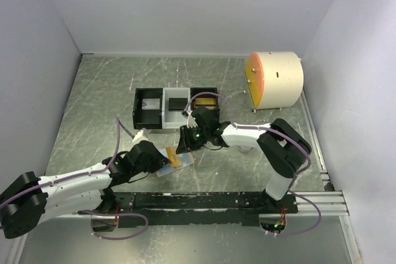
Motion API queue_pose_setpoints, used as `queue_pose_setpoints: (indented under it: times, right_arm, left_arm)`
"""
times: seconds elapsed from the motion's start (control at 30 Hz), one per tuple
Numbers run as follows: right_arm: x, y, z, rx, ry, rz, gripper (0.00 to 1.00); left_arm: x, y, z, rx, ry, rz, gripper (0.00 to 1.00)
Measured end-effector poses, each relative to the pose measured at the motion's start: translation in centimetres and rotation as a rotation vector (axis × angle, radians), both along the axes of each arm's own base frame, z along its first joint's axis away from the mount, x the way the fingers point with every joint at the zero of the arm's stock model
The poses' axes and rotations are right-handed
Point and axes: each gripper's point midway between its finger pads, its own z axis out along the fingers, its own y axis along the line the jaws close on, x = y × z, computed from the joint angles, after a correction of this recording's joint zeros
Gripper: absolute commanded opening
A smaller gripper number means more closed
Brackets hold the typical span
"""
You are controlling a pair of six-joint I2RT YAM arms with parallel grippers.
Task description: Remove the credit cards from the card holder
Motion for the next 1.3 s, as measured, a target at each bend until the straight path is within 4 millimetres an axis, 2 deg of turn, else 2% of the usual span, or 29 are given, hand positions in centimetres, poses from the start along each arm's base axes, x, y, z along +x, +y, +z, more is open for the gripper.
queue_pose_setpoints:
  times: [0.13, 0.27, 0.7, 0.83, 0.97, 1.03, 1.2, 1.3]
  right_arm:
    - [-0.4, -0.5, -3.0, -0.056, 0.063, -0.013, 0.28]
    - [-0.3, -0.4, -3.0, -0.046, 0.062, -0.015, 0.28]
    - [-0.4, -0.3, -3.1, -0.008, 0.062, -0.029, 0.28]
    - [-0.4, -0.3, -3.0, -0.006, 0.062, -0.029, 0.28]
    - [-0.4, -0.3, -3.0, -0.006, 0.061, -0.029, 0.28]
    - [-0.4, -0.3, -3.0, -0.007, 0.061, -0.029, 0.29]
    - [-0.4, -0.3, -3.1, -0.010, 0.061, -0.031, 0.29]
    - [-0.3, -0.4, -3.1, -0.012, 0.061, -0.032, 0.29]
  left_arm:
    - [0.1, -0.1, 0.2, -0.002, -0.005, -0.003, 0.19]
    - [0.3, -0.5, 0.6, -0.016, -0.021, -0.013, 0.28]
    - [0.5, -1.6, 0.1, -0.046, -0.024, -0.035, 0.28]
    - [0.6, -1.8, 0.2, -0.055, -0.026, -0.035, 0.25]
    - [0.6, -1.8, 0.3, -0.062, -0.024, -0.030, 0.11]
    - [0.5, -1.8, 0.1, -0.065, -0.013, -0.021, 0.07]
    - [0.4, -1.3, -0.2, -0.040, 0.021, -0.001, 0.07]
    - [0.4, -1.2, 0.4, -0.031, 0.021, 0.006, 0.08]
